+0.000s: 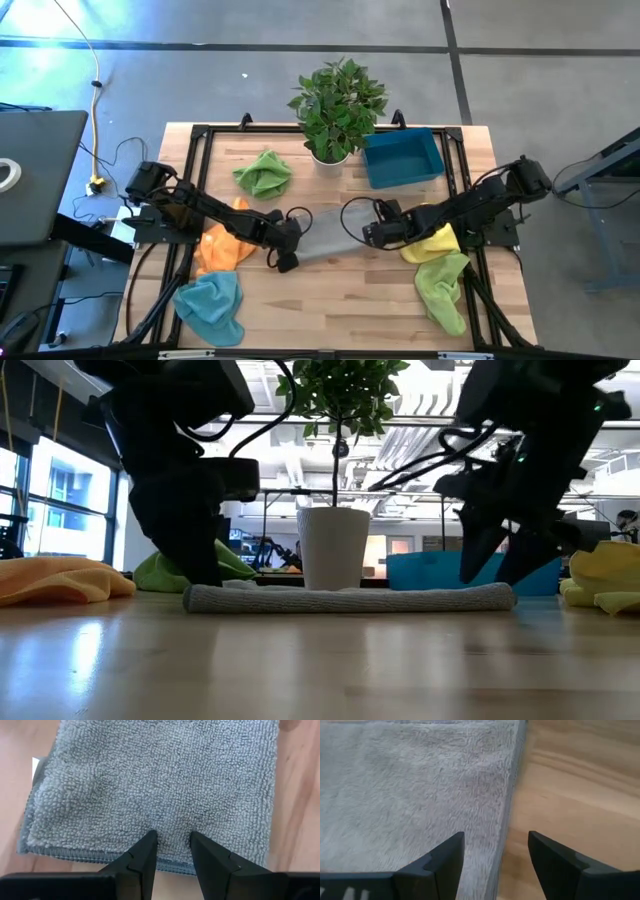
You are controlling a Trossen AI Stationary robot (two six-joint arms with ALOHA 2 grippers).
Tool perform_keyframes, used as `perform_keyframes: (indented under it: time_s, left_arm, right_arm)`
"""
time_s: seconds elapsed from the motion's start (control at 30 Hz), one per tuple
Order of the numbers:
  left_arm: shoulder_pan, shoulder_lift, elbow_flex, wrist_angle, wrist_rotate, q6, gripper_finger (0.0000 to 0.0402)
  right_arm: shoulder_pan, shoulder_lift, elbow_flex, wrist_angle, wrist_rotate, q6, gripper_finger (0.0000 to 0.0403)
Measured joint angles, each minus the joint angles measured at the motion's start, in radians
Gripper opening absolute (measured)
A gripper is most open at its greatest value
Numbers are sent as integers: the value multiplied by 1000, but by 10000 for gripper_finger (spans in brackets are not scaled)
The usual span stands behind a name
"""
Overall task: Sort microfiber towel by color & place in baskets
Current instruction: Fold the gray towel
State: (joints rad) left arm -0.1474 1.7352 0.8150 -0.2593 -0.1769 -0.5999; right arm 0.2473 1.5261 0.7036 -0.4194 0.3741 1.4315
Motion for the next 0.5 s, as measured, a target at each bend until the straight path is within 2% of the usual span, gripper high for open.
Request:
perform_keyframes:
  time_s: [0.23, 0.5]
  left_arm:
    - [-2, 1, -1, 14, 11, -14, 110]
    - [-2, 2, -2, 16, 11, -36, 110]
  right_arm:
    - [-25, 64, 1, 114, -26, -71, 209]
    - [-23, 105, 5, 121, -20, -95, 208]
